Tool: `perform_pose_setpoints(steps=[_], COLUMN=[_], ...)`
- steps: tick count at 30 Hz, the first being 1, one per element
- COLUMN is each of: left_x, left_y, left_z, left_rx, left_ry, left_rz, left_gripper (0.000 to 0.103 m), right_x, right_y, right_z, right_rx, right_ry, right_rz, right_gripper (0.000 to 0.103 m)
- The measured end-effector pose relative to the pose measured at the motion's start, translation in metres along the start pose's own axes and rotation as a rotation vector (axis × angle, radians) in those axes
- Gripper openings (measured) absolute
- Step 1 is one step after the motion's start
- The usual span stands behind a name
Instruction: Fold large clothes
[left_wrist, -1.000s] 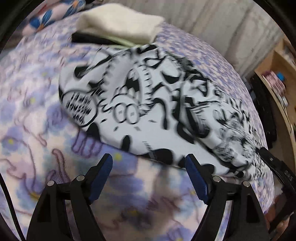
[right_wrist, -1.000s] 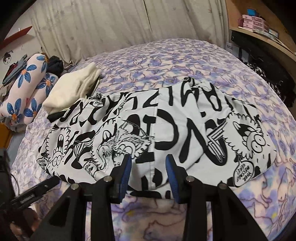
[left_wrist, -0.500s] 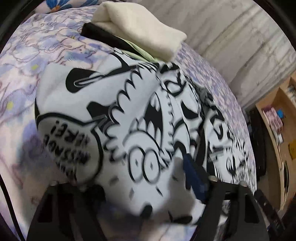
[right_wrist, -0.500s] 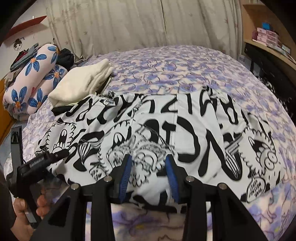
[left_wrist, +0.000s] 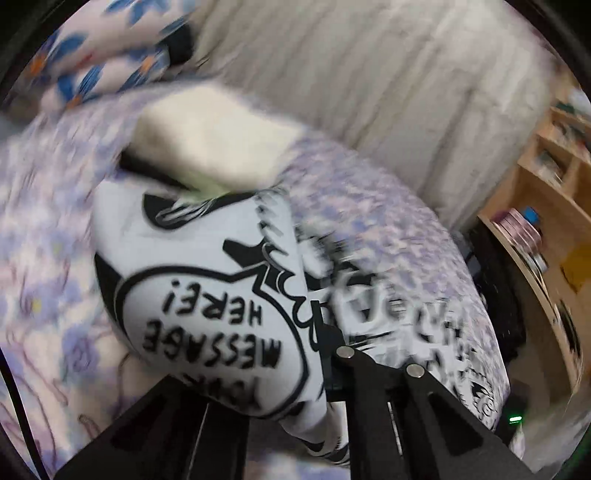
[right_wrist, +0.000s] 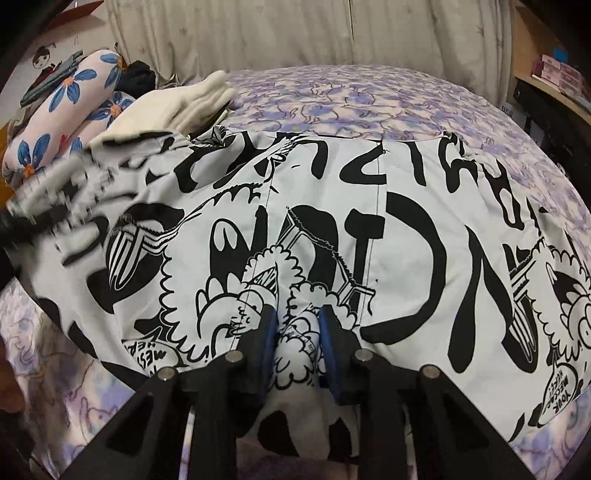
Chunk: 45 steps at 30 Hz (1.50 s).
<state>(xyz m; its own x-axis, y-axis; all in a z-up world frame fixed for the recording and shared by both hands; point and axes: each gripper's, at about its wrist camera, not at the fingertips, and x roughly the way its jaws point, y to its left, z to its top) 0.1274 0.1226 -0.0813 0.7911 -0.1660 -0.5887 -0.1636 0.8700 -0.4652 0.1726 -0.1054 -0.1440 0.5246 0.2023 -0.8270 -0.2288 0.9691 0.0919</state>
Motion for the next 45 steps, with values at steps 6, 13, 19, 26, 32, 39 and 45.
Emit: perform_pose_setpoints(steps=[6, 13, 19, 26, 32, 39, 45], left_x=[0.001, 0.034, 0.070, 0.122, 0.143, 0.139, 0.127], left_y=[-0.111, -0.217, -0.292, -0.345, -0.353, -0.355, -0.358], left_z=[0.005, -0.017, -0.072, -0.159, -0.215, -0.197, -0.178], left_rx=[0.258, 0.485, 0.569, 0.658, 0.790, 0.779, 0.791], left_ry=[-0.022, 0.025, 0.120, 0.241, 0.257, 0.327, 0.491], left_rz=[-0.034, -0.077, -0.160, -0.210, -0.158, -0.172, -0.213], left_gripper=[0.006, 0.007, 0.007, 0.007, 0.007, 0.013, 0.058], right_x=[-0.006, -0.035, -0.088, -0.112, -0.110, -0.105, -0.106], right_y=[-0.019, -0.063, -0.154, -0.234, -0.235, -0.238, -0.243], right_z=[-0.005, -0.017, -0.045, -0.101, -0.114, -0.105, -0.095], right_rx=[0.084, 0.229, 0.417, 0.610, 0.609, 0.601, 0.566], right_ry=[-0.021, 0.002, -0.054, -0.041, -0.035, -0.030, 0.029], right_rz=[0.100, 0.283, 0.113, -0.055, -0.050, -0.024, -0.026], right_gripper=[0.025, 0.023, 0.023, 0.023, 0.019, 0.022, 0.027])
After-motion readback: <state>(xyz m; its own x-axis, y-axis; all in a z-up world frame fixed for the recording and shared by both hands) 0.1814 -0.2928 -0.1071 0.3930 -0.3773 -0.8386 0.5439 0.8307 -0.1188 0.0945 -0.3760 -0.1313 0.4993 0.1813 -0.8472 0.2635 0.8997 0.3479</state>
